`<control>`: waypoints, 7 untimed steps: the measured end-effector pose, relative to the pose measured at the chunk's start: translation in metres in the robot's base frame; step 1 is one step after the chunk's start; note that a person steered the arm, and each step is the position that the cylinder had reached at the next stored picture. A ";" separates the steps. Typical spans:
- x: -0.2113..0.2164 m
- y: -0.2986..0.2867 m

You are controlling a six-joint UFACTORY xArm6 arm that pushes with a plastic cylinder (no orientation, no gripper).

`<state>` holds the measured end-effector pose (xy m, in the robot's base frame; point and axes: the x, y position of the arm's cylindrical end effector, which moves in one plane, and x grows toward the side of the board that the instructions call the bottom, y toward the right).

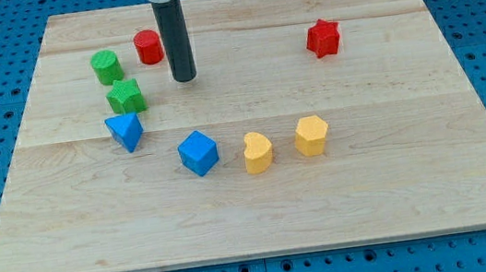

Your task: Keep green blocks in a vertical line

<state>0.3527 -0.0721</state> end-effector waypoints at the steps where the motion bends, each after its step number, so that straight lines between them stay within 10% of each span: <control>1: 0.000 -0.001; 7: 0.022 -0.140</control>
<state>0.3748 -0.2118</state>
